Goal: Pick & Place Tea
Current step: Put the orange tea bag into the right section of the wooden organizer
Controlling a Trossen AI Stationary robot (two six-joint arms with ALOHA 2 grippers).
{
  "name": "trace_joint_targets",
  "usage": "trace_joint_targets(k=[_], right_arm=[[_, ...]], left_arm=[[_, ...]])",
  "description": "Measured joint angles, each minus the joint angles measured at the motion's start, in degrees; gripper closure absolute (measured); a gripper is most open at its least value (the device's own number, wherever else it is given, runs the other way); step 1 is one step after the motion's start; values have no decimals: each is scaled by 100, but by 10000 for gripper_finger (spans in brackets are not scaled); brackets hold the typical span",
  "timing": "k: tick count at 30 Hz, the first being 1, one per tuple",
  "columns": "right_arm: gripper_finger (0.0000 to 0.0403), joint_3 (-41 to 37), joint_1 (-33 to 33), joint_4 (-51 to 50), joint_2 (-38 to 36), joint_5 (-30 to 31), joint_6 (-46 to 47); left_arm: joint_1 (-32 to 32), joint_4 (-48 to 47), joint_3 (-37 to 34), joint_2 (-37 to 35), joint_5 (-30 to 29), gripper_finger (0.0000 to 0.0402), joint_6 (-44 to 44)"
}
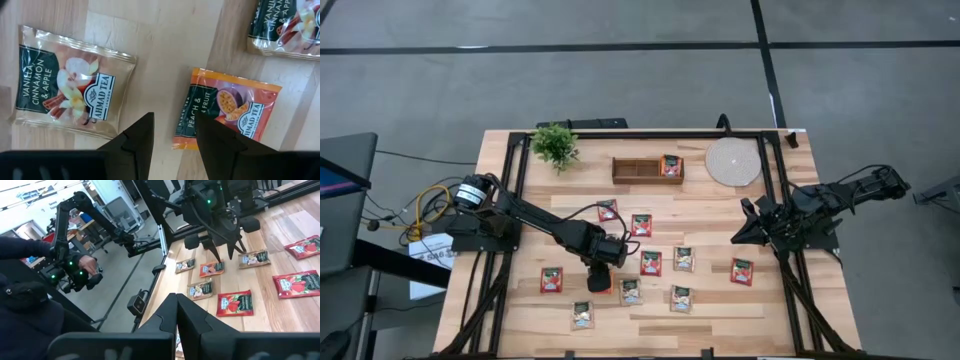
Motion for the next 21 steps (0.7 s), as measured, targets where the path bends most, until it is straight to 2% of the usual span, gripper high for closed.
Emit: trace_joint_targets(k=[12,21], right_arm=[[403,0,0,-4,0,2,0],[403,0,0,-4,0,4,4]], left_arm=[[0,90,0,14,2,268,102],[0,149,15,352,119,268,86]])
